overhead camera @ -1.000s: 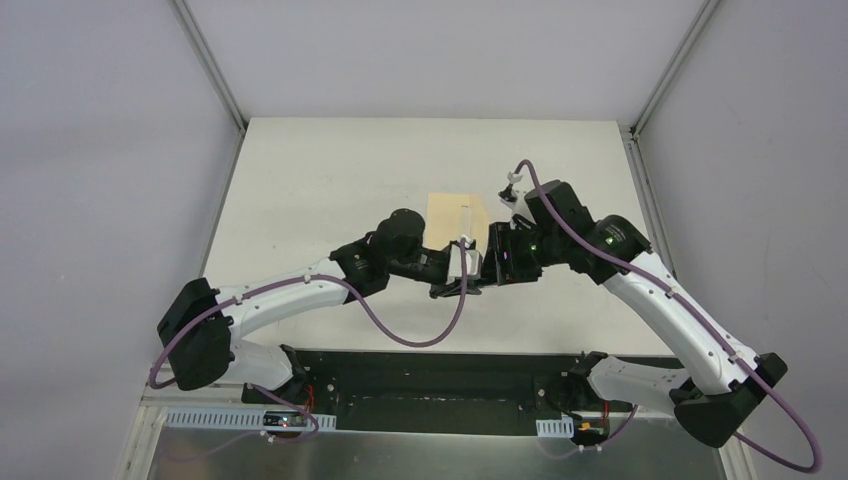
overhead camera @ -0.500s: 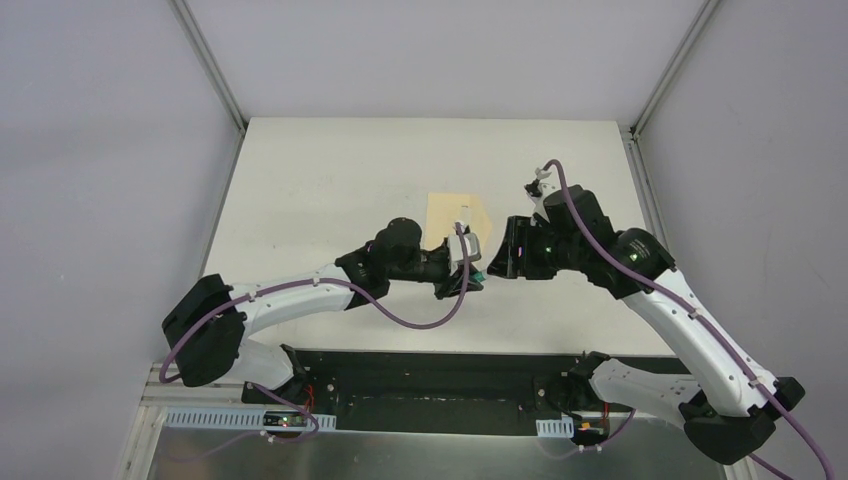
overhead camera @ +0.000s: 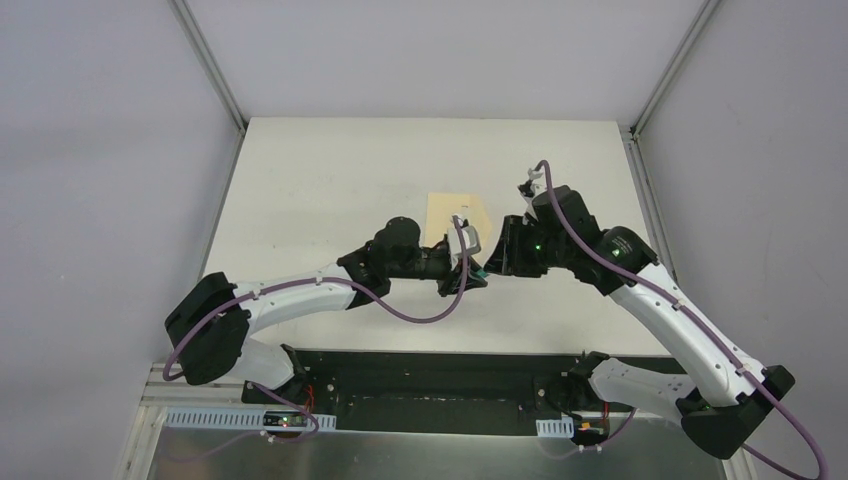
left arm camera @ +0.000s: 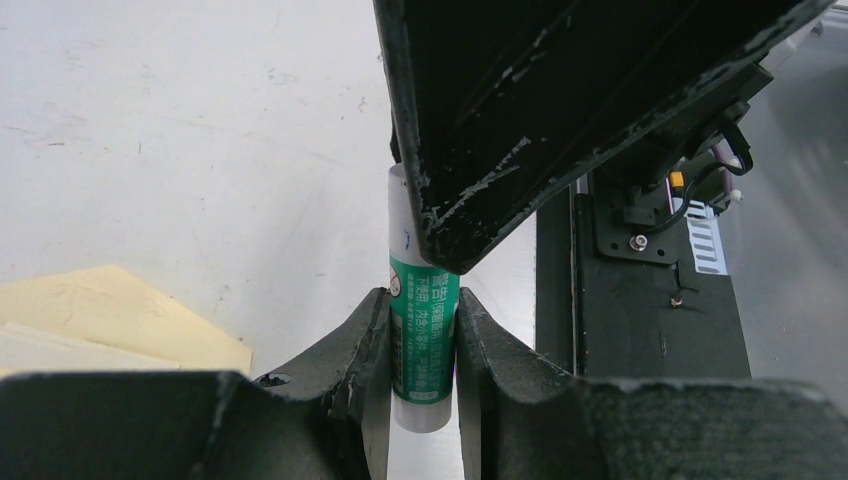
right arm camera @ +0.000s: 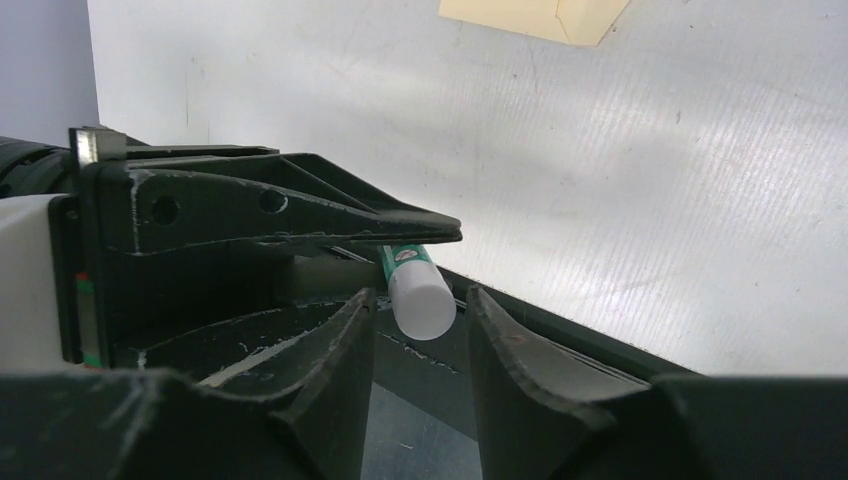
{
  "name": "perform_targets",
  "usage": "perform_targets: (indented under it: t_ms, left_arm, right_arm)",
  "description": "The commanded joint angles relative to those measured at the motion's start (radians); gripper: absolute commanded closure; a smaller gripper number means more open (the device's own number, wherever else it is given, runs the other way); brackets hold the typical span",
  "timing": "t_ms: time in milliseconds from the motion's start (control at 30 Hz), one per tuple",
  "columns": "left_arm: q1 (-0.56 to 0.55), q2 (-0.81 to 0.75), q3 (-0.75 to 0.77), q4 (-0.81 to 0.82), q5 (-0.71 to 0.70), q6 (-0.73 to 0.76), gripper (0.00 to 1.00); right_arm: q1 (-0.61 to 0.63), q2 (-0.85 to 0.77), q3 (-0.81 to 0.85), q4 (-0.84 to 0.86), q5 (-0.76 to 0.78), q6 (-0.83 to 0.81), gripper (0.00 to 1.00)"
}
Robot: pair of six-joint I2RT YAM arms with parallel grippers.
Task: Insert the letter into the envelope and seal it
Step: Open the solid glue cap from the solid glue.
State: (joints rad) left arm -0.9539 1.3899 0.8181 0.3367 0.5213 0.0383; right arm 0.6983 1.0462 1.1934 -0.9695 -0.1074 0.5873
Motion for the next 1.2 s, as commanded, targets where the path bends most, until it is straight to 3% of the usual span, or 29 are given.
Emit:
perform_targets:
  t_ms: [0, 233, 433, 800, 1167]
  left_arm:
    - [0.015, 0.000, -0.011, 0.070, -0.001, -0.027, 1.00]
    - [0.016, 0.006, -0.013, 0.078, 0.010, -0.032, 1.00]
    - [0.016, 0.011, -0.012, 0.080, 0.020, -0.033, 1.00]
    - [0.016, 0.009, -0.016, 0.094, 0.025, -0.035, 1.00]
    - [0.018, 0.008, -0.031, 0.119, 0.045, -0.035, 1.00]
  right_arm:
    - [0.006, -0.002, -0.002, 0.050, 0.014, 0.020, 0.62]
    - [0.006, -0.002, -0.002, 0.053, 0.024, 0.022, 0.67]
    - [0.006, -0.006, -0.005, 0.071, 0.028, 0.026, 0.64]
    - [0.005, -0.011, -0.020, 0.085, 0.023, 0.034, 0.68]
    - [0.006, -0.008, -0.035, 0.101, 0.032, 0.037, 0.84]
